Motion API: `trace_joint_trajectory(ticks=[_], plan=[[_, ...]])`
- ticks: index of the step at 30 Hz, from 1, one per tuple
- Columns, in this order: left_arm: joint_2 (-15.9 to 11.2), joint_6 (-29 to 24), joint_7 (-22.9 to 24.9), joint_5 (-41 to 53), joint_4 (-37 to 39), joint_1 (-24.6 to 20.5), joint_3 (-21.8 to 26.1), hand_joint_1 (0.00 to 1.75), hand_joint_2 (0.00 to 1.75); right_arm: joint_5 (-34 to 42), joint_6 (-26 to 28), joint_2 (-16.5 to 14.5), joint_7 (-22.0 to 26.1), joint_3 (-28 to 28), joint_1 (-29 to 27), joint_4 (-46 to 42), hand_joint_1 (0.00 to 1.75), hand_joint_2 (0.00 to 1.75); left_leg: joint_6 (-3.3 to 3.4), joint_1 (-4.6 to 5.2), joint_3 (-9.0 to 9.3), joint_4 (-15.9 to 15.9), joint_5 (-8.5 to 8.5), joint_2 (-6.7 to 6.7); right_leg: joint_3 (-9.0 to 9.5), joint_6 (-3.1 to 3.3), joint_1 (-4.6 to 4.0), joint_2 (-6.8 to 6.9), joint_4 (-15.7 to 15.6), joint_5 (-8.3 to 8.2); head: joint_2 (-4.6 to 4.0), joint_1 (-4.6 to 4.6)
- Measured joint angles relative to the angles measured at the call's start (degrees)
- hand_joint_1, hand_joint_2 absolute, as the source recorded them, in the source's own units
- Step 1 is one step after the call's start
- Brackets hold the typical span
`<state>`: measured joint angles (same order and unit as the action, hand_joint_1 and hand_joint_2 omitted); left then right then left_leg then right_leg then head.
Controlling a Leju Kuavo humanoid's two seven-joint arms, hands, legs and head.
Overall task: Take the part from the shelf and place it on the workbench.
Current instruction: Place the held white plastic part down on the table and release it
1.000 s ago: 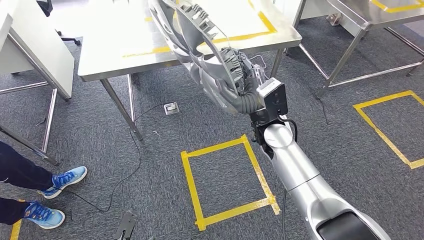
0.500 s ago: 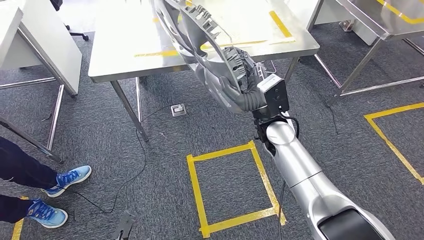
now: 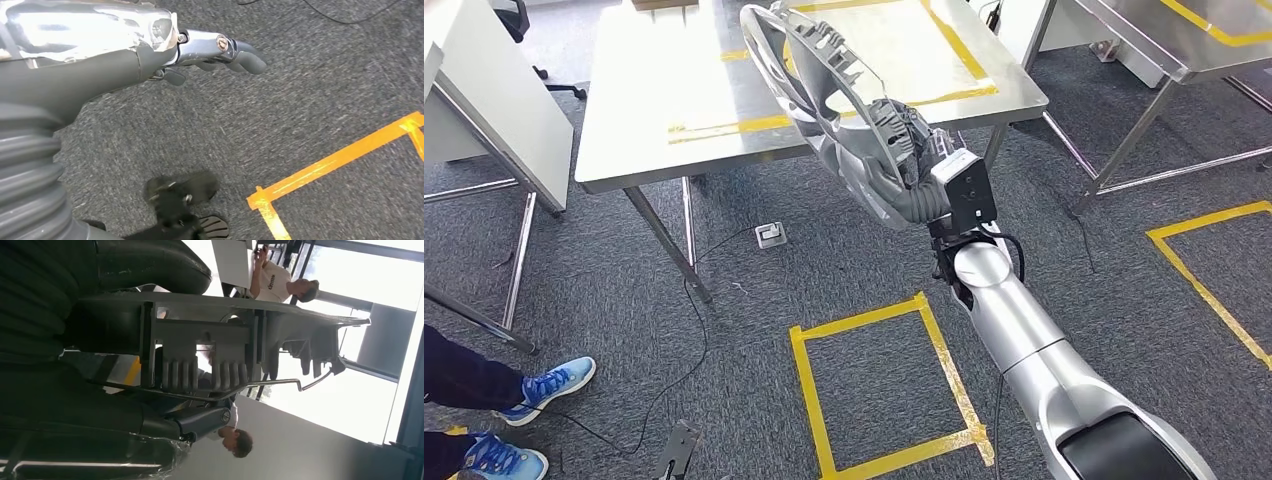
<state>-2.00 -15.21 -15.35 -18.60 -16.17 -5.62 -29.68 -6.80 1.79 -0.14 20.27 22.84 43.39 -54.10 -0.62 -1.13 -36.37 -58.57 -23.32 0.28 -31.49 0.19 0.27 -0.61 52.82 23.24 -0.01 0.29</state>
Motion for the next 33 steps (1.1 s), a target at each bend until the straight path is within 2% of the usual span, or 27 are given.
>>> trace_joint_trajectory(ticks=[1, 3, 4, 6, 7, 9, 10, 11, 12, 13, 14, 16, 17, 18, 20, 21, 22, 25, 26, 27, 28, 30, 31, 32, 33], plan=[[0.0, 0.0, 0.0, 0.0, 0.0, 0.0, 0.0, 0.0, 1.75, 0.0, 0.0, -0.2, 0.0, 0.0, 0.4, 0.0, 1.75, 1.75, 0.32, 0.1, 0.67, 2.4, 1.33, -0.19, 0.03, -0.36, -0.05, -0.12, 0.1, 0.26, 0.01, 0.02], [-0.1, 0.1, 0.0, 0.0, 0.0, -0.1, 0.2, 0.0, 1.75, 0.0, 0.0, -0.5, 0.1, 0.1, 1.1, 0.1, 1.75, 1.75, 1.48, 0.68, 1.37, 4.0, 0.91, -0.48, -0.01, -1.11, -0.2, -0.18, 0.5, 0.66, 0.0, -0.02], [-0.1, 0.1, -0.1, 0.0, 0.0, -0.2, 0.3, 0.0, 1.75, 0.0, 0.0, -0.6, 0.1, 0.0, 1.4, 0.0, 1.75, 1.75, 2.12, 0.68, 1.71, 4.1, 0.88, -0.5, -0.15, -1.39, -0.15, -0.11, 0.9, 1.01, 0.01, -0.02], [-0.1, 0.1, -0.1, 0.0, 0.0, -0.4, 0.5, 0.0, 1.75, 0.0, 0.0, -0.8, 0.1, 0.1, 2.0, 0.0, 1.75, 1.75, 3.05, 0.57, 2.51, 4.3, 0.7, -0.36, -1.5, -1.66, 0.08, 0.1, 3.9, 2.37, 0.01, -0.12], [-0.2, 0.1, -0.2, 0.0, 0.0, -0.5, 0.6, 0.0, 1.75, 0.0, 0.0, -0.8, 0.2, 0.1, 2.0, 0.0, 1.75, 1.75, 3.37, 0.5, 2.95, 4.4, 0.57, -0.27, -3.19, -1.71, 0.25, 0.19, 7.2, 3.56, 0.01, -0.15], [-0.2, 0.1, -0.2, 0.0, 0.0, -0.4, 0.8, 0.0, 1.75, 0.0, 0.0, -0.8, 0.2, 0.1, 1.8, 0.2, 1.75, 1.75, 3.75, 0.61, 3.58, 4.4, 0.04, -0.05, -7.76, -1.85, 0.49, 0.31, 15.6, 6.12, 0.0, -0.19], [-0.1, 0.1, -0.2, 0.0, 0.0, -0.3, 0.8, 0.0, 1.75, 0.1, 0.0, -0.8, 0.2, 0.1, 1.6, 0.3, 1.75, 1.75, 3.81, 0.64, 3.93, 4.4, -0.29, 0.11, -9.78, -2.02, 0.61, 0.35, 18.5, 6.82, 0.0, -0.19], [-0.1, 0.1, -0.2, 0.0, 0.0, -0.1, 0.9, 0.0, 1.75, 0.0, 0.0, -0.8, 0.2, 0.1, 1.4, 0.4, 1.75, 1.75, 3.78, 0.66, 4.34, 4.4, -0.65, 0.32, -10.95, -2.27, 0.68, 0.37, 19.3, 6.62, 0.0, -0.2], [-0.1, 0.1, -0.2, 0.0, 0.0, 0.0, 0.9, 0.0, 1.75, 0.0, 0.0, -0.7, 0.1, 0.1, 1.3, 0.5, 1.75, 1.75, 3.69, 0.67, 4.78, 4.4, -1.0, 0.54, -11.07, -2.58, 0.69, 0.38, 17.7, 5.38, 0.01, -0.21], [-0.1, 0.1, -0.2, 0.0, 0.0, 0.0, 0.9, 0.0, 1.75, 0.0, 0.0, -0.6, 0.0, 0.1, 1.2, 0.6, 1.75, 1.75, 3.55, 0.68, 5.25, 4.4, -1.38, 0.73, -10.26, -2.89, 0.62, 0.39, 14.0, 3.19, 0.01, -0.21], [0.0, 0.1, -0.2, 0.0, 0.0, 0.0, 0.9, 0.0, 1.75, 0.0, 0.0, -0.6, 0.0, 0.1, 1.3, 0.6, 1.75, 1.75, 3.38, 0.7, 5.68, 4.4, -1.79, 0.84, -9.0, -3.05, 0.41, 0.49, 9.3, 0.31, 0.01, -0.23], [0.2, 0.1, -0.4, 0.0, 0.0, 0.0, 1.0, 0.0, 1.75, 0.0, 0.0, -0.6, 0.1, 0.1, 1.5, 0.6, 1.75, 1.75, 2.81, 0.92, 6.3, 4.3, -2.7, 0.92, -6.87, -2.15, -0.19, 0.62, 2.1, -3.67, 0.01, -0.18], [0.3, 0.1, -0.4, 0.1, 0.0, 0.0, 1.0, 0.0, 1.75, 0.0, 0.0, -0.6, 0.1, 0.2, 1.6, 0.6, 1.75, 1.75, 2.49, 1.02, 6.55, 4.2, -3.08, 0.92, -6.36, -1.45, -0.44, 0.69, 0.6, -4.43, 0.0, -0.16], [0.3, 0.1, -0.5, 0.2, 0.0, 0.0, 1.1, 0.0, 1.75, 0.0, 0.0, -0.7, 0.2, 0.2, 1.8, 0.6, 1.75, 1.75, 2.14, 1.11, 6.86, 4.2, -3.43, 0.91, -6.04, -0.65, -0.56, 0.67, 0.3, -4.23, 0.01, -0.13], [0.2, 0.1, -0.7, 0.5, 0.0, -0.3, 1.3, 0.0, 1.75, 0.0, 0.0, -0.8, 0.2, 0.2, 2.1, 0.5, 1.75, 1.75, 1.66, 1.07, 7.07, 3.6, -4.25, 0.78, -5.13, 0.14, -0.28, 0.64, 0.3, -3.86, 0.0, -0.12], [0.2, 0.1, -0.8, 0.7, 0.0, -0.4, 1.3, 0.0, 1.75, 0.1, 0.0, -0.8, 0.2, 0.2, 2.1, 0.5, 1.75, 1.75, 1.56, 1.04, 6.57, 2.0, -5.05, 0.68, -4.55, 0.52, -0.15, 0.6, 0.2, -3.6, 0.01, -0.08], [0.2, 0.2, -0.8, 0.9, 0.0, -0.5, 1.3, 0.0, 1.75, 0.1, 0.0, -0.8, 0.2, 0.2, 2.1, 0.5, 1.75, 1.75, 1.55, 1.01, 5.4, -0.7, -6.26, 0.6, -3.93, 0.75, -0.02, 0.52, 0.1, -3.32, 0.01, -0.06], [0.2, 0.2, -0.8, 1.2, 0.1, -0.2, 1.4, 0.0, 1.75, 0.1, 0.0, -0.6, 0.2, 0.2, 1.3, 0.6, 1.75, 1.75, 1.38, 1.01, -0.22, -11.7, -11.06, 0.5, -2.31, 1.11, -0.25, 0.22, 0.1, -2.06, 0.0, -0.03], [0.2, 0.2, -0.8, 1.4, 0.1, -0.1, 1.4, 0.0, 1.75, 0.1, 0.0, -0.5, 0.1, 0.2, 1.1, 0.6, 1.75, 1.75, 1.23, 1.0, -1.53, -13.2, -11.48, 0.48, -1.76, 1.1, -0.34, 0.12, 0.1, -1.62, 0.0, -0.03], [0.2, 0.2, -0.8, 1.5, 0.1, -0.1, 1.4, 0.0, 1.75, 0.1, 0.1, -0.4, 0.0, 0.2, 1.0, 0.6, 1.75, 1.75, 1.12, 0.96, -2.01, -12.4, -10.43, 0.46, -1.23, 1.07, -0.43, 0.02, 0.1, -1.2, -0.01, -0.04], [0.2, 0.2, -0.8, 1.8, 0.1, -0.1, 1.4, 0.0, 1.75, 0.2, 0.2, -0.4, -0.2, 0.2, 1.2, 0.6, 1.75, 1.75, 1.1, 0.94, -1.81, -9.7, -7.98, 0.44, -0.69, 1.02, -0.5, -0.08, 0.2, -0.81, -0.01, -0.04], [0.1, 0.3, -0.7, 2.5, 0.1, -0.1, 1.3, 0.0, 1.75, 0.3, 0.4, -0.3, -0.8, 0.2, 2.4, 0.6, 1.75, 1.75, 1.6, 1.06, -0.48, -1.8, -1.1, 0.35, 0.07, 0.79, -0.63, -0.28, 0.1, -0.16, -0.01, -0.06], [0.1, 0.3, -0.7, 2.8, 0.1, -0.1, 1.3, 0.0, 1.75, 0.4, 0.6, -0.3, -1.1, 0.1, 3.3, 0.6, 1.75, 1.75, 2.04, 1.29, 0.36, 1.4, 0.95, 0.21, 0.19, 0.6, -0.68, -0.38, 0.1, 0.09, 0.0, -0.05], [0.1, 0.3, -0.6, 3.1, 0.1, -0.2, 1.3, 0.0, 1.75, 0.5, 0.7, -0.2, -1.5, 0.0, 4.3, 0.6, 1.75, 1.75, 2.54, 1.55, 0.89, 3.4, 1.96, 0.06, 0.24, 0.32, -0.74, -0.46, 0.2, 0.27, 0.01, -0.04], [0.1, 0.4, -0.5, 3.3, 0.0, -0.2, 1.3, 0.0, 1.75, 0.5, 0.8, -0.1, -1.8, -0.1, 5.2, 0.6, 1.75, 1.75, 2.95, 1.81, 1.3, 4.2, 1.63, -0.11, 0.29, 0.02, -0.86, -0.48, 0.3, 0.38, 0.01, -0.04]])
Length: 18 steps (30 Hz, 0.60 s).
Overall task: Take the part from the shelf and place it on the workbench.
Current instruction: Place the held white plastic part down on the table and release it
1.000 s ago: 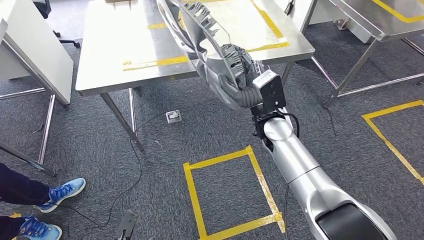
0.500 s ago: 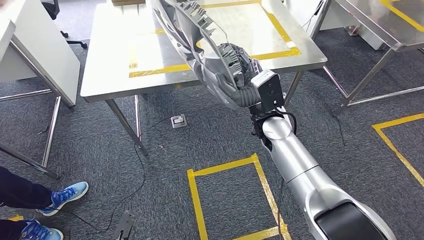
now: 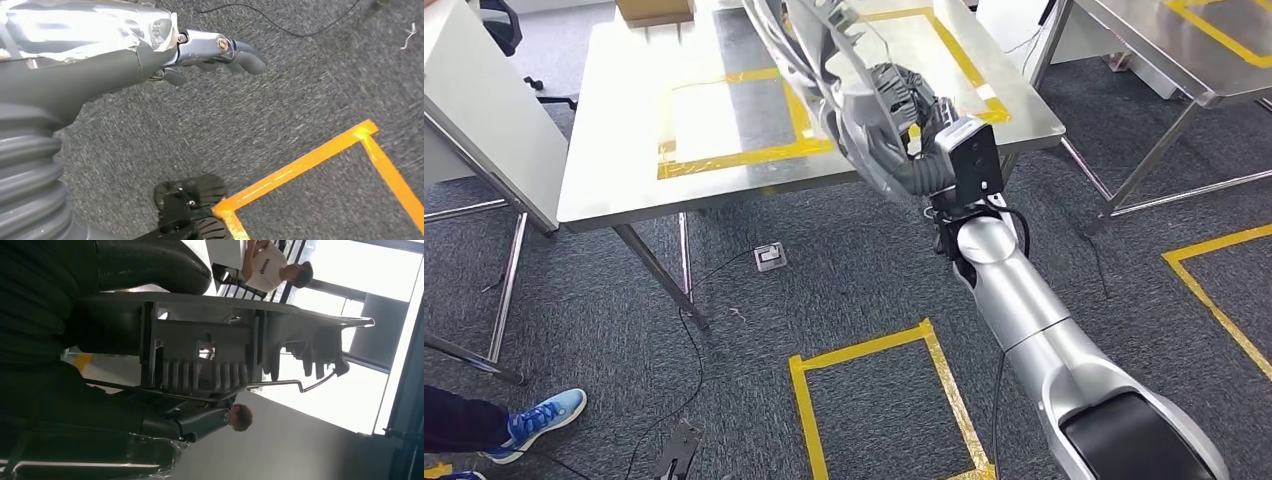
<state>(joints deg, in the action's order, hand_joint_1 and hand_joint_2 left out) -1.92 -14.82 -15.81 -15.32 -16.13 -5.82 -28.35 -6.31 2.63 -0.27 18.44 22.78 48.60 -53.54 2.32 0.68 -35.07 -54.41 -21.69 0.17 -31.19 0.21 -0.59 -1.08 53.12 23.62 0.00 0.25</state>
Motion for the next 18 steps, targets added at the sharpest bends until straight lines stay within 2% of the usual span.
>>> trace_joint_trajectory(ticks=[2, 4, 7, 8, 9, 10, 11, 12, 13, 14, 16, 18], plan=[[0.0, 0.2, 0.1, 0.3, -0.1, -0.1, 0.0, 0.0, 1.75, -0.1, 0.3, 0.2, -0.5, -0.2, 1.6, -0.1, 1.75, 1.75, 0.7, -0.13, 0.94, 0.7, -0.3, -0.11, 0.01, -0.59, -0.13, 0.09, 0.6, 0.53, -0.01, 0.01], [0.0, 0.3, 0.2, 0.7, -0.2, -0.3, 0.0, 0.0, 1.75, -0.2, 0.5, 0.3, -0.7, -0.2, 2.8, -0.1, 1.75, 1.75, 1.21, -0.56, 1.97, 1.1, -0.52, -0.06, -1.83, -0.92, 0.06, 0.29, 4.3, 2.27, -0.01, -0.13], [0.3, 0.4, 0.3, 1.1, -0.2, -0.3, 0.0, 0.0, 1.75, -0.5, 0.5, 0.7, -1.0, -0.1, 3.4, 0.0, 1.75, 1.75, 1.41, -0.73, 3.03, 1.1, -1.36, 0.06, -8.77, -1.42, 1.01, 0.52, 16.1, 5.9, 0.0, -0.22], [0.4, 0.4, 0.3, 1.2, -0.2, -0.2, 0.0, 0.0, 1.75, -0.6, 0.5, 0.8, -1.2, -0.1, 3.3, 0.1, 1.75, 1.75, 1.3, -0.78, 3.44, 1.1, -1.74, 0.16, -10.47, -1.89, 1.35, 0.58, 18.3, 6.11, 0.0, -0.24], [0.5, 0.4, 0.4, 1.2, -0.2, -0.1, 0.0, 0.0, 1.75, -0.6, 0.5, 0.9, -1.4, 0.0, 3.3, 0.2, 1.75, 1.75, 1.12, -0.87, 3.94, 1.1, -2.15, 0.33, -11.15, -2.51, 1.65, 0.66, 18.0, 5.25, 0.0, -0.25], [0.6, 0.4, 0.4, 1.3, -0.2, 0.0, 0.0, 0.0, 1.75, -0.7, 0.5, 0.9, -1.6, 0.0, 3.3, 0.2, 1.75, 1.75, 0.88, -0.97, 4.49, 1.1, -2.59, 0.49, -10.72, -3.12, 1.86, 0.75, 15.3, 3.38, 0.0, -0.25], [0.7, 0.4, 0.5, 1.3, -0.2, 0.0, 0.0, 0.0, 1.75, -0.7, 0.5, 1.0, -1.7, 0.0, 3.4, 0.3, 1.75, 1.75, 0.59, -1.06, 5.04, 1.1, -3.05, 0.62, -9.52, -3.67, 1.96, 0.91, 11.0, 0.75, -0.01, -0.27], [0.7, 0.4, 0.5, 1.3, -0.2, 0.0, 0.0, 0.0, 1.75, -0.7, 0.5, 1.1, -1.7, 0.0, 3.6, 0.3, 1.75, 1.75, 0.22, -1.04, 5.53, 1.0, -3.57, 0.71, -8.2, -3.93, 1.9, 1.09, 6.3, -1.87, -0.01, -0.28], [0.8, 0.4, 0.5, 1.3, -0.2, 0.0, 0.0, 0.0, 1.75, -0.7, 0.5, 1.2, -1.7, 0.0, 3.8, 0.3, 1.75, 1.75, -0.18, -1.0, 5.8, 0.8, -4.08, 0.75, -6.99, -3.53, 1.76, 1.22, 2.9, -3.49, -0.01, -0.25], [0.9, 0.4, 0.5, 1.3, -0.2, 0.0, 0.0, 0.0, 1.75, -0.7, 0.5, 1.1, -1.7, 0.1, 4.0, 0.3, 1.75, 1.75, -0.61, -0.93, 5.96, 0.7, -4.58, 0.75, -6.3, -2.96, 1.58, 1.27, 0.9, -4.47, -0.01, -0.19], [0.9, 0.4, 0.6, 1.4, -0.2, -0.2, 0.0, 0.0, 1.75, -0.7, 0.5, 1.1, -1.8, 0.1, 4.5, 0.3, 1.75, 1.75, -1.4, -0.93, 6.32, 0.5, -5.34, 0.78, -5.74, -1.39, 1.36, 1.2, 0.6, -4.09, 0.0, -0.11], [0.9, 0.3, 0.6, 1.4, -0.3, -0.5, 0.0, 0.0, 1.75, -0.7, 0.5, 1.2, -1.9, 0.1, 4.8, 0.3, 1.75, 1.75, -1.85, -1.11, 5.75, -1.3, -5.89, 0.71, -5.12, -0.69, 1.57, 1.12, 0.5, -3.71, 0.0, -0.11]])
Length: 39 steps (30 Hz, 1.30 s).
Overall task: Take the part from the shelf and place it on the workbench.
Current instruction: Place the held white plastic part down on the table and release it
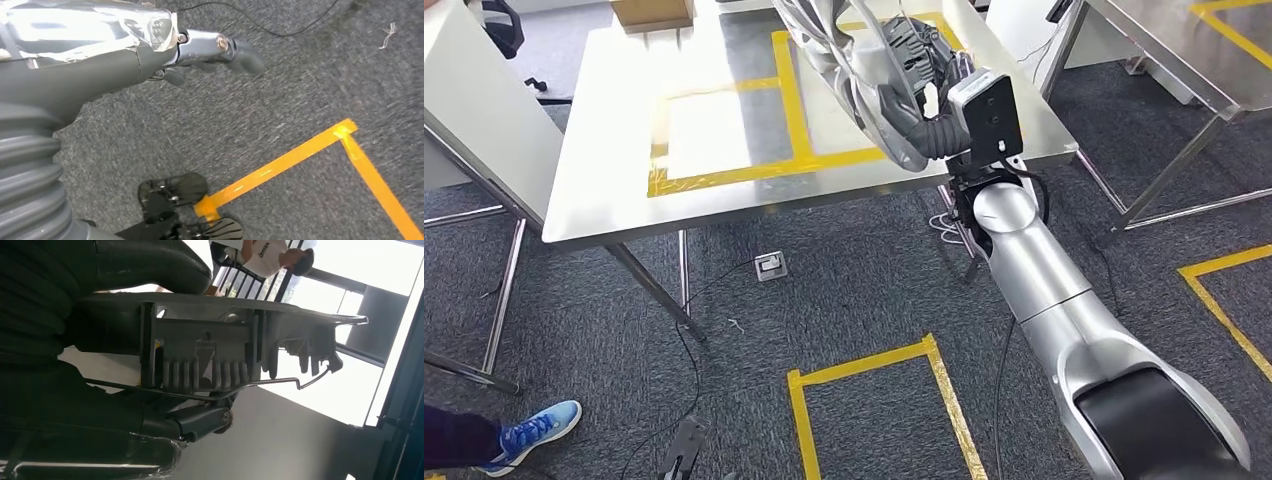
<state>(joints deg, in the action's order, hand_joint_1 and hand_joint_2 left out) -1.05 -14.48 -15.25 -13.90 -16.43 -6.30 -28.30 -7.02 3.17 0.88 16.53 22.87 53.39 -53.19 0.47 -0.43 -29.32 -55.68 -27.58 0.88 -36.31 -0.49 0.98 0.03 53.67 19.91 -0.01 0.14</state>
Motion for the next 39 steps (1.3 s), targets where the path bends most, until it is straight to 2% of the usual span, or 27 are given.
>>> trace_joint_trajectory(ticks=[2, 4, 5, 6, 7, 8, 10, 11, 12, 13, 16, 17, 20, 21, 22, 24, 25, 27, 28, 29, 31, 32, 35, 36, 37, 38, 39], plan=[[0.0, 0.0, 0.0, 0.0, 0.0, -0.2, 0.0, 0.0, 1.75, 0.0, 0.0, 0.0, 0.0, 0.0, 0.0, 0.1, 1.75, 1.75, -0.07, -0.12, -3.05, -6.0, -1.7, -0.13, 1.03, 0.58, 0.05, -0.18, -0.2, 0.53, -0.01, 0.05], [0.0, 0.0, 0.0, 0.0, 0.0, 0.0, 0.0, 0.0, 1.75, 0.0, 0.0, 0.0, 0.0, 0.1, -0.4, 0.5, 1.75, 1.75, -0.07, -0.06, -7.31, -13.9, -5.21, -0.18, 2.07, 1.04, -0.25, -0.44, -0.2, 1.36, -0.01, 0.07], [0.0, 0.0, 0.0, 0.0, 0.0, 0.1, 0.0, 0.0, 1.75, 0.0, 0.0, 0.0, 0.0, 0.1, -0.7, 0.7, 1.75, 1.75, -0.08, -0.02, -9.03, -16.3, -6.48, -0.18, 2.66, 1.14, -0.43, -0.6, -0.2, 1.84, -0.01, 0.06], [0.0, 0.0, 0.0, 0.0, 0.0, 0.2, 0.0, 0.0, 1.75, 0.0, 0.0, 0.0, 0.0, 0.1, -0.9, 0.8, 1.75, 1.75, -0.05, 0.01, -10.02, -16.7, -6.56, -0.18, 3.24, 1.21, -0.63, -0.75, -0.2, 2.27, -0.01, 0.06], [0.0, 0.0, 0.0, 0.0, 0.0, 0.2, 0.0, 0.0, 1.75, -0.1, 0.0, 0.0, -0.1, 0.2, -1.0, 0.9, 1.75, 1.75, 0.05, 0.02, -10.21, -15.2, -5.07, -0.19, 3.82, 1.25, -0.85, -0.89, -0.2, 2.69, 0.0, 0.06], [0.0, 0.0, 0.0, 0.0, 0.0, 0.3, 0.0, 0.0, 1.75, -0.1, 0.0, 0.0, -0.1, 0.2, -0.9, 1.0, 1.75, 1.75, 0.33, 0.07, -9.77, -12.0, -2.08, -0.2, 4.42, 1.26, -1.08, -1.02, -0.2, 3.09, 0.0, 0.06], [-0.1, 0.0, 0.1, 0.2, 0.0, 0.2, 0.0, 0.0, 1.75, -0.2, 0.0, -0.2, -0.1, 0.2, -0.4, 0.9, 1.75, 1.75, 1.43, 0.55, -8.3, -4.1, 4.66, -0.33, 5.29, 1.16, -1.4, -1.25, -0.2, 3.83, 0.0, 0.05], [-0.2, 0.1, 0.1, 0.3, 0.0, 0.2, 0.0, 0.0, 1.75, -0.2, 0.0, -0.3, -0.1, 0.2, 0.0, 0.9, 1.75, 1.75, 2.03, 0.89, -7.56, -1.2, 6.51, -0.47, 5.51, 0.96, -1.52, -1.37, -0.3, 4.18, -0.01, 0.04], [-0.2, 0.1, 0.2, 0.4, 0.0, 0.1, 0.0, 0.0, 1.75, -0.2, 0.0, -0.3, -0.1, 0.2, 0.5, 0.9, 1.75, 1.75, 2.53, 1.24, -7.09, 0.4, 7.14, -0.62, 5.64, 0.73, -1.65, -1.43, -0.1, 4.41, -0.01, 0.05], [-0.2, 0.1, 0.2, 0.5, 0.0, 0.0, 0.0, 0.0, 1.75, -0.3, 0.1, -0.4, -0.1, 0.2, 0.9, 0.8, 1.75, 1.75, 2.86, 1.48, -6.67, 1.1, 6.73, -0.77, 5.81, 0.49, -1.8, -1.44, 0.0, 4.56, -0.01, 0.08], [-0.1, 0.1, 0.3, 0.6, -0.3, -0.4, 0.0, 0.0, 1.75, -0.5, 0.1, -0.4, -0.2, 0.2, 2.0, 0.7, 1.75, 1.75, 3.74, 1.11, -5.11, 2.0, 6.52, -0.88, 4.64, 0.05, -1.75, -1.11, 2.7, 6.05, 0.0, 0.01], [-0.1, 0.1, 0.3, 0.6, -0.3, -0.5, 0.1, 0.0, 1.75, -0.5, 0.1, -0.4, -0.2, 0.2, 2.2, 0.6, 1.75, 1.75, 3.94, 0.93, -4.64, 2.1, 6.43, -0.84, 3.03, -0.07, -1.56, -0.99, 5.7, 7.17, -0.01, -0.03], [0.2, 0.1, 0.3, 0.6, -0.3, -0.6, 0.1, 0.0, 1.75, -0.5, 0.1, -0.4, -0.2, 0.4, 2.1, 0.8, 1.75, 1.75, 3.97, 0.85, -3.8, 2.1, 5.54, -0.7, -4.17, -0.72, -0.64, -0.79, 17.5, 10.47, -0.01, -0.07], [0.3, 0.1, 0.3, 0.6, -0.3, -0.5, 0.1, 0.0, 1.75, -0.5, 0.1, -0.4, -0.2, 0.5, 2.0, 0.9, 1.75, 1.75, 3.79, 0.76, -3.44, 2.1, 5.14, -0.59, -5.68, -1.23, -0.32, -0.72, 18.9, 10.39, -0.01, -0.09], [0.3, 0.1, 0.3, 0.6, -0.3, -0.5, 0.1, 0.0, 1.75, -0.5, 0.1, -0.4, -0.3, 0.7, 1.9, 1.0, 1.75, 1.75, 3.52, 0.63, -3.02, 2.0, 4.73, -0.43, -5.98, -1.91, -0.03, -0.64, 17.7, 9.15, -0.01, -0.1], [0.5, 0.1, 0.3, 0.6, -0.3, -0.4, 0.1, 0.0, 1.75, -0.6, 0.1, -0.3, -0.4, 0.8, 1.9, 1.0, 1.75, 1.75, 2.84, 0.33, -2.19, 1.6, 3.69, -0.17, -3.88, -3.36, 0.34, -0.3, 9.3, 4.01, 0.0, -0.13], [0.5, 0.1, 0.3, 0.6, -0.3, -0.4, 0.1, 0.0, 1.75, -0.6, 0.1, -0.3, -0.4, 0.9, 1.9, 1.1, 1.75, 1.75, 2.4, 0.26, -1.91, 1.2, 3.07, -0.11, -2.65, -3.4, 0.29, -0.1, 5.1, 2.01, -0.01, -0.12], [0.6, 0.1, 0.4, 0.7, -0.3, -0.5, 0.1, 0.0, 1.75, -0.6, 0.1, -0.3, -0.3, 1.0, 1.9, 1.2, 1.75, 1.75, 1.51, 0.3, -1.73, 0.5, 1.99, -0.13, -1.16, -2.2, 0.02, 0.1, 1.0, 0.26, -0.01, -0.07], [0.6, 0.1, 0.4, 0.7, -0.3, -0.5, 0.1, 0.0, 1.75, -0.6, 0.1, -0.3, -0.3, 1.1, 2.0, 1.2, 1.75, 1.75, 1.1, 0.33, -1.57, 0.3, 1.59, -0.12, -0.92, -1.25, -0.14, 0.06, 1.0, 0.65, -0.01, -0.03], [0.7, -0.1, 0.4, 0.7, -0.3, -0.6, 0.1, 0.0, 1.75, -0.6, 0.1, -0.3, -0.3, 1.1, 2.0, 1.2, 1.75, 1.75, 0.76, 0.33, -1.39, 0.3, 1.27, -0.11, -0.54, -0.71, -0.04, 0.01, 1.1, 0.69, 0.0, -0.01], [0.8, -0.3, 0.4, 0.7, -0.4, -0.6, 0.2, 0.0, 1.75, -0.7, 0.1, -0.3, -0.4, 1.2, 1.9, 1.3, 1.75, 1.75, 0.34, 0.25, -2.05, -1.6, 0.46, -0.16, 0.27, -0.05, 0.22, -0.09, 1.0, 1.05, 0.01, 0.07], [0.8, -0.5, 0.3, 0.7, -0.4, -0.7, 0.2, 0.0, 1.75, -0.7, 0.1, -0.3, -0.4, 1.3, 1.7, 1.3, 1.75, 1.75, 0.23, 0.21, -3.37, -4.3, -0.46, -0.22, 0.75, 0.22, 0.32, -0.17, 1.0, 1.31, 0.0, 0.11], [1.0, -0.6, 0.3, 0.8, -0.4, -0.5, 0.2, 0.0, 1.75, -0.7, 0.1, -0.2, -0.3, 1.4, 0.7, 1.7, 1.75, 1.75, -0.02, 0.16, -9.61, -15.5, -5.09, -0.34, 2.08, 0.81, 0.03, -0.57, 1.0, 2.45, 0.0, 0.17], [1.0, -0.6, 0.3, 0.8, -0.4, -0.4, 0.2, 0.0, 1.75, -0.7, 0.1, -0.2, -0.3, 1.4, 0.3, 1.9, 1.75, 1.75, -0.06, 0.17, -11.08, -17.3, -5.69, -0.37, 2.58, 0.87, -0.11, -0.7, 1.0, 2.86, 0.0, 0.16], [1.0, -0.6, 0.3, 0.8, -0.4, -0.4, 0.2, 0.0, 1.75, -0.7, 0.1, -0.2, -0.4, 1.5, 0.0, 2.0, 1.75, 1.75, -0.06, 0.17, -11.7, -16.9, -4.95, -0.4, 3.11, 0.87, -0.26, -0.84, 1.0, 3.27, -0.01, 0.15], [1.1, -0.6, 0.3, 0.8, -0.4, -0.4, 0.2, 0.0, 1.75, -0.7, 0.1, -0.2, -0.4, 1.5, -0.1, 2.1, 1.75, 1.75, 0.05, 0.17, -11.39, -14.4, -2.72, -0.42, 3.7, 0.86, -0.39, -0.97, 1.0, 3.69, -0.01, 0.15], [1.0, -0.6, 0.3, 0.8, -0.4, -0.4, 0.2, 0.0, 1.75, -0.7, 0.1, -0.3, -0.4, 1.5, -0.1, 2.1, 1.75, 1.75, 0.29, 0.21, -10.47, -10.4, 0.63, -0.45, 4.26, 0.81, -0.5, -1.08, 1.0, 4.11, -0.01, 0.15]])
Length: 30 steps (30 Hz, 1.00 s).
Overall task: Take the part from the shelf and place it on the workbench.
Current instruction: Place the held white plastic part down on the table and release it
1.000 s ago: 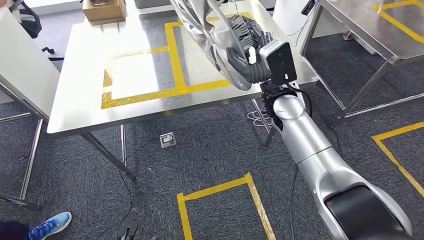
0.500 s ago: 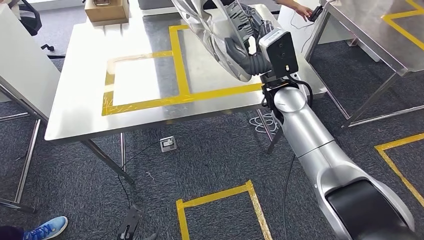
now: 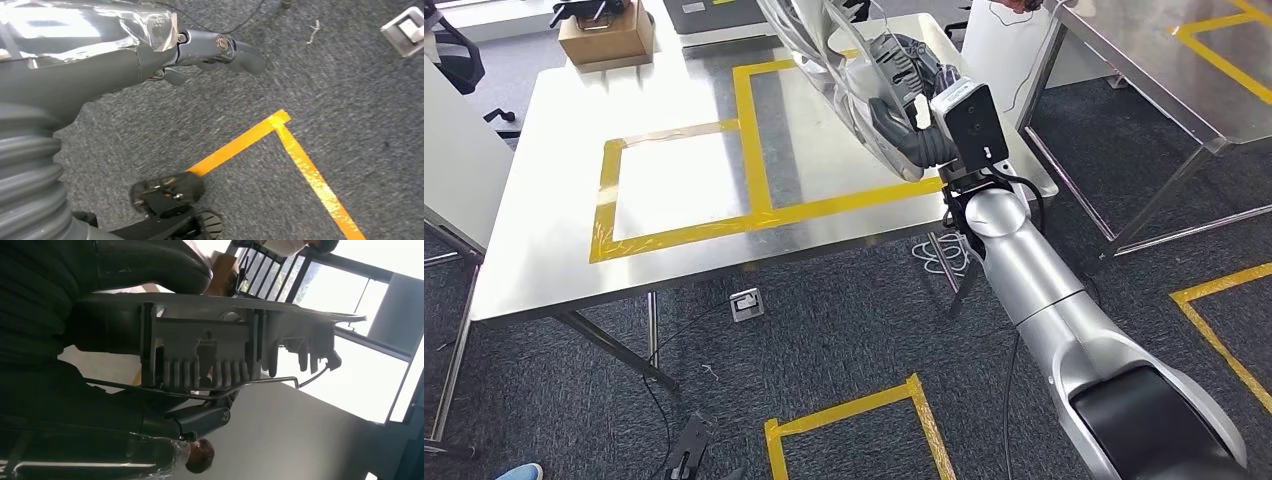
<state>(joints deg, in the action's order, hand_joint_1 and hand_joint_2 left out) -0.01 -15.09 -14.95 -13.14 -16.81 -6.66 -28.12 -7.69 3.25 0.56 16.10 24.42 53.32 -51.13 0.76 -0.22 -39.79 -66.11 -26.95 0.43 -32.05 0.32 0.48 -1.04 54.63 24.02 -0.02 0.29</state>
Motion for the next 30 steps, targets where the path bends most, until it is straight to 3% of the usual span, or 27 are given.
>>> trace_joint_trajectory(ticks=[2, 3, 5, 7, 9, 11, 12, 13, 14, 16, 18, 20, 22, 24, 27, 28, 29, 30], plan=[[-0.1, 0.0, 0.0, 0.0, 0.0, 0.0, 0.0, 0.0, 1.75, 0.0, 0.0, -0.3, 0.1, 0.0, 0.4, 0.0, 1.75, 1.75, 0.89, 0.3, 1.94, 7.3, 5.38, -0.12, 0.9, -0.23, -0.12, -0.24, -0.2, 0.68, 0.01, -0.07], [-0.1, 0.1, 0.0, 0.1, 0.0, -0.1, 0.0, 0.0, 1.75, 0.0, -0.1, -0.4, 0.1, 0.0, 0.7, 0.0, 1.75, 1.75, 1.44, 0.59, 2.76, 9.4, 6.37, -0.21, 1.09, -0.45, -0.11, -0.31, -0.4, 0.85, 0.01, -0.03], [-0.1, 0.1, -0.1, 0.3, 0.0, -0.2, 0.1, 0.0, 1.75, 0.0, -0.1, -0.6, 0.1, 0.1, 1.1, 0.0, 1.75, 1.75, 2.42, 1.11, 4.02, 11.3, 5.91, -0.45, 1.45, -1.06, -0.23, -0.26, -0.7, 0.79, 0.02, 0.07], [-0.1, 0.2, -0.2, 0.5, 0.0, -0.3, 0.1, 0.0, 1.75, -0.1, -0.2, -0.8, 0.1, 0.3, 1.3, 0.0, 1.75, 1.75, 3.17, 0.89, 5.49, 12.6, 5.8, -0.52, 1.03, -1.51, -0.38, 0.03, 0.6, 1.26, 0.01, 0.0], [0.0, 0.6, -0.2, 0.7, 0.0, -0.5, 0.2, 0.0, 1.75, -0.2, -0.5, -1.0, 0.1, 0.8, 1.4, 0.2, 1.75, 1.75, 3.61, 0.6, 6.6, 13.2, 5.72, -0.44, -2.24, -1.7, -0.16, 0.24, 6.1, 2.97, 0.01, -0.16], [0.2, 1.0, -0.3, 1.0, 0.0, -0.5, 0.3, 0.0, 1.75, -0.3, -0.8, -1.3, 0.1, 1.3, 1.1, 0.6, 1.75, 1.75, 3.73, 0.69, 7.01, 13.2, 5.26, -0.28, -7.41, -1.79, 0.18, 0.35, 14.2, 5.29, 0.01, -0.23], [0.2, 1.3, -0.4, 1.1, 0.0, -0.5, 0.3, 0.0, 1.75, -0.3, -1.0, -1.4, 0.1, 1.6, 0.9, 0.8, 1.75, 1.75, 3.66, 0.69, 7.23, 13.2, 4.95, -0.17, -9.49, -1.99, 0.36, 0.38, 16.7, 5.85, 0.02, -0.23], [0.3, 1.5, -0.5, 1.1, 0.0, -0.4, 0.3, 0.0, 1.75, -0.3, -1.0, -1.5, 0.1, 1.9, 0.7, 1.1, 1.75, 1.75, 3.53, 0.67, 7.49, 13.1, 4.6, -0.01, -10.64, -2.43, 0.54, 0.41, 17.2, 5.46, 0.01, -0.25], [0.3, 1.8, -0.6, 1.2, 0.0, -0.4, 0.3, 0.0, 1.75, -0.4, -1.1, -1.7, 0.0, 2.2, 0.6, 1.3, 1.75, 1.75, 3.33, 0.63, 7.81, 13.0, 4.2, 0.17, -10.6, -3.11, 0.71, 0.46, 15.2, 3.83, 0.01, -0.26], [0.4, 2.1, -0.9, 1.3, 0.0, -0.3, 0.3, 0.0, 1.75, -0.6, -1.1, -2.0, -0.1, 2.8, 0.6, 1.8, 1.75, 1.75, 2.76, 0.61, 8.43, 12.4, 3.2, 0.41, -8.14, -4.11, 0.82, 0.75, 6.4, -1.41, 0.01, -0.26], [0.5, 2.4, -1.0, 1.5, 0.0, -0.3, 0.3, 0.0, 1.75, -0.7, -1.2, -2.5, -0.1, 3.3, 0.8, 2.2, 1.75, 1.75, 1.99, 0.68, 8.58, 11.7, 2.17, 0.47, -5.99, -3.11, 0.5, 1.0, 0.3, -4.22, 0.01, -0.2], [0.5, 2.6, -1.2, 1.6, -0.1, -0.4, 0.3, 0.0, 1.75, -0.8, -1.2, -2.9, 0.0, 3.7, 1.1, 2.4, 1.75, 1.75, 1.2, 0.69, 8.81, 11.4, 1.48, 0.49, -5.3, -1.41, 0.18, 1.03, -0.5, -4.04, 0.01, -0.15], [0.4, 2.6, -1.2, 1.6, -0.1, -0.5, 0.3, 0.0, 1.75, -0.8, -1.2, -3.1, -0.1, 3.9, 1.2, 2.6, 1.75, 1.75, 0.64, 0.61, 8.87, 10.5, 0.67, 0.47, -4.34, -0.77, 0.51, 1.01, -0.7, -3.88, 0.01, -0.15], [0.3, 2.6, -1.3, 1.6, -0.1, -0.6, 0.3, 0.0, 1.75, -0.9, -1.2, -3.3, -0.1, 4.1, 1.2, 2.8, 1.75, 1.75, 0.29, 0.44, 6.78, 5.8, -1.25, 0.39, -3.25, -0.29, 0.86, 0.93, -1.0, -3.5, 0.01, -0.05], [0.3, 2.6, -1.3, 1.6, -0.1, -0.4, 0.3, 0.0, 1.75, -0.9, -1.3, -3.4, 0.0, 4.3, 0.7, 3.4, 1.75, 1.75, -0.29, 0.09, 0.69, -5.2, -5.64, 0.31, -2.14, 0.13, 0.73, 0.7, -1.0, -2.54, 0.01, 0.01], [0.3, 2.6, -1.3, 1.6, -0.1, -0.3, 0.3, 0.0, 1.75, -0.9, -1.3, -3.4, 0.0, 4.4, 0.5, 3.7, 1.75, 1.75, -0.53, -0.03, -0.52, -6.3, -5.57, 0.3, -1.74, 0.08, 0.71, 0.6, -0.9, -2.17, 0.0, 0.01], [0.3, 2.6, -1.3, 1.6, -0.1, -0.3, 0.3, 0.0, 1.75, -0.9, -1.3, -3.4, -0.1, 4.5, 0.3, 3.9, 1.75, 1.75, -0.75, -0.2, -0.71, -5.0, -3.98, 0.27, -1.32, -0.03, 0.73, 0.5, -0.9, -1.84, 0.0, 0.0], [0.3, 2.6, -1.3, 1.6, -0.1, -0.2, 0.3, 0.0, 1.75, -0.9, -1.3, -3.5, -0.1, 4.6, 0.3, 4.0, 1.75, 1.75, -0.93, -0.41, -0.02, -1.7, -1.07, 0.2, -0.87, -0.15, 0.76, 0.4, -0.9, -1.51, 0.0, 0.0]])
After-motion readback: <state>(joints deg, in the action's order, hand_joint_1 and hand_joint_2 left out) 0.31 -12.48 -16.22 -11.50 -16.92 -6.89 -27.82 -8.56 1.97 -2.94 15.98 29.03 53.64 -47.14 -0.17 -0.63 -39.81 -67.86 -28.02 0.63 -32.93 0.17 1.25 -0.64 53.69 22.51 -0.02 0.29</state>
